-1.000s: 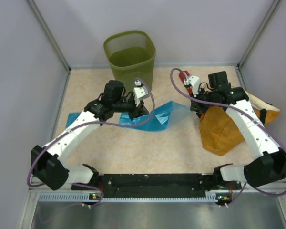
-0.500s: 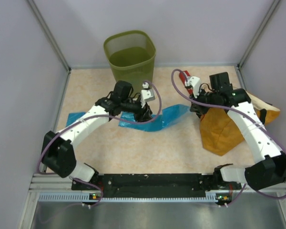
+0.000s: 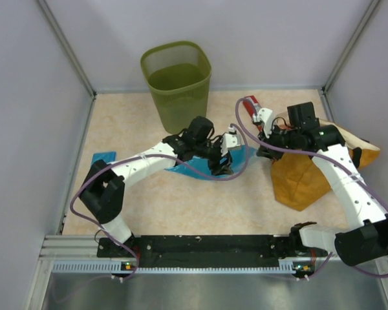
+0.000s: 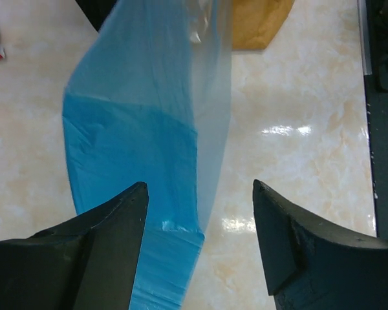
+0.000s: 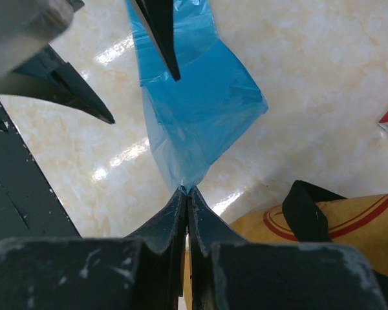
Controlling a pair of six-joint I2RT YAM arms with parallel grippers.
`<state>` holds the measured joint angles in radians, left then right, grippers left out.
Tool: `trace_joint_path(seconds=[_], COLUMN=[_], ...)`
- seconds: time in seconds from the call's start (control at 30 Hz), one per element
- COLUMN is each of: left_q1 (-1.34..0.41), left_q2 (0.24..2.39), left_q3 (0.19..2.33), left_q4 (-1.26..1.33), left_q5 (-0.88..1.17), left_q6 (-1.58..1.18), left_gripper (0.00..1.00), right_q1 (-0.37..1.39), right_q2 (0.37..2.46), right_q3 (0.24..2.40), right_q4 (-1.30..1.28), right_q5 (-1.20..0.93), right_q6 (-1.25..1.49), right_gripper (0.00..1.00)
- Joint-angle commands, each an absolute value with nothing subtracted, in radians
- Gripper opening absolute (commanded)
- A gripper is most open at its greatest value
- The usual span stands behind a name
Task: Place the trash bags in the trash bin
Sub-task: Unfold the trash bag at the center of the board.
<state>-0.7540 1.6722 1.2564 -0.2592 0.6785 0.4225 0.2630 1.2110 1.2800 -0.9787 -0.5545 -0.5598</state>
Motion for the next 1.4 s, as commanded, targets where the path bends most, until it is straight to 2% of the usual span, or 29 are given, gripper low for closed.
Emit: trace_joint_path(seconds=[0.0,0.1,0.2,0.33,0.37,0.43,0.8,1.03,1.37], left_q1=[-0.784,-0.79,-0.795,-0.793,-0.793,-0.793,-0.747,-0.692,-0.649], left_q2=[1.709,1.744,1.772,1.792,1.793,1.796,1.691,1.569,1.506], left_q3=[1.328,1.351,1.373,1.407,1.408,1.416,1.33,1.206,1.144], left_q4=[-0.178,-0.179,-0.181,-0.201,-0.206,-0.221,-0.272,-0.166,-0.15], left_q5=[0.568,0.561,0.558,0.571,0.581,0.61,0.794,0.799,0.818], left_q6=[0.448,0.454,0.449,0.454,0.457,0.46,0.469,0.399,0.376], left_gripper=[0.7,0.67,0.57,0.33,0.25,0.02,0.0,0.0,0.0], right_q1=[0.25,0.249,0.249,0.249,0.25,0.25,0.241,0.221,0.213], right_q2=[1.18,1.175,1.17,1.164,1.164,1.16,1.126,1.12,1.108], right_q3=[1.278,1.281,1.278,1.266,1.261,1.252,1.221,1.213,1.201], right_q4=[-0.971,-0.973,-0.973,-0.974,-0.973,-0.971,-0.963,-0.959,-0.953], right_q5=[-0.594,-0.595,-0.592,-0.589,-0.588,-0.578,-0.485,-0.448,-0.426], right_q6=[-0.572,-0.565,-0.561,-0.561,-0.561,-0.563,-0.558,-0.546,-0.538], right_gripper=[0.0,0.0,0.0,0.0,0.0,0.0,0.0,0.0,0.0])
